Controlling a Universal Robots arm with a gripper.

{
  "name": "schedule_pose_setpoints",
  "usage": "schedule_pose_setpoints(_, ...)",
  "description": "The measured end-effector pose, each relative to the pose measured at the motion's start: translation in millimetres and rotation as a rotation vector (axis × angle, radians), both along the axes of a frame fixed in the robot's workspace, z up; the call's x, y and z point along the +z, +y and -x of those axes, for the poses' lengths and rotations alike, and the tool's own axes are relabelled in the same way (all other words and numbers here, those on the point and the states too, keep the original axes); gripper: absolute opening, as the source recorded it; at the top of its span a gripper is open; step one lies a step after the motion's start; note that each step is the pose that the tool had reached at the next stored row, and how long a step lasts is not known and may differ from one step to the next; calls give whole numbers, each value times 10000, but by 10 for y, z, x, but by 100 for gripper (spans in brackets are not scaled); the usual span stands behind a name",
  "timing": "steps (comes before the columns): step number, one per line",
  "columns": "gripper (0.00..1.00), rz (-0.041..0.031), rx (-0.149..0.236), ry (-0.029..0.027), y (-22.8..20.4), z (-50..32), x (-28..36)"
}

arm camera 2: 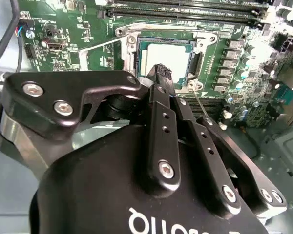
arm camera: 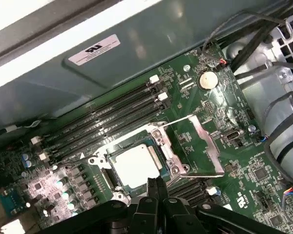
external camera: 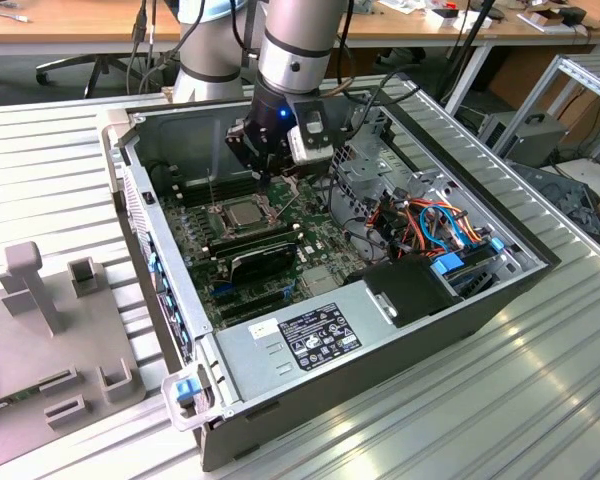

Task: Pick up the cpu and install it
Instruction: 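Close the cpu cover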

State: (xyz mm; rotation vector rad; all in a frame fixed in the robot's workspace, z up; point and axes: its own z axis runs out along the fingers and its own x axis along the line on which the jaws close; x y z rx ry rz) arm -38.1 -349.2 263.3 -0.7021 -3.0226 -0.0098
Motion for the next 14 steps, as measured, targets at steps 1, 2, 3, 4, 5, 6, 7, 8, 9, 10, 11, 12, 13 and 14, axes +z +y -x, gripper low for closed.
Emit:
schedule_pose_setpoints(1,11,0,436,0,0,0,0)
schedule_pose_setpoints(2,11,0,531,0,0,0,0)
schedule_pose_setpoints(3,11,0,622,0,0,0,0)
schedule_pose_setpoints(4,11,1,727,0,0,0,0)
schedule_pose_setpoints(5,11,0,837,0,0,0,0)
schedule_pose_setpoints(6,11,0,966,0,0,0,0)
schedule_pose_setpoints(7,11,0,1127,0,0,0,0)
schedule_pose_setpoints(8,11,0,1430,0,0,0,0)
schedule_pose_setpoints(9,11,-10,1910,-2,0,0,0)
schedule_pose_setpoints(10,11,-73,2194,-6,0,0,0)
schedule_pose_setpoints(11,11,-172,2281,-17,0,-1,0)
schedule_pose_setpoints(12,11,-308,2354,-31,0,-1,0)
schedule_pose_setpoints(13,11,-429,2445,-43,0,-1,0)
schedule_pose_setpoints(14,11,-500,2550,-48,0,-1,0)
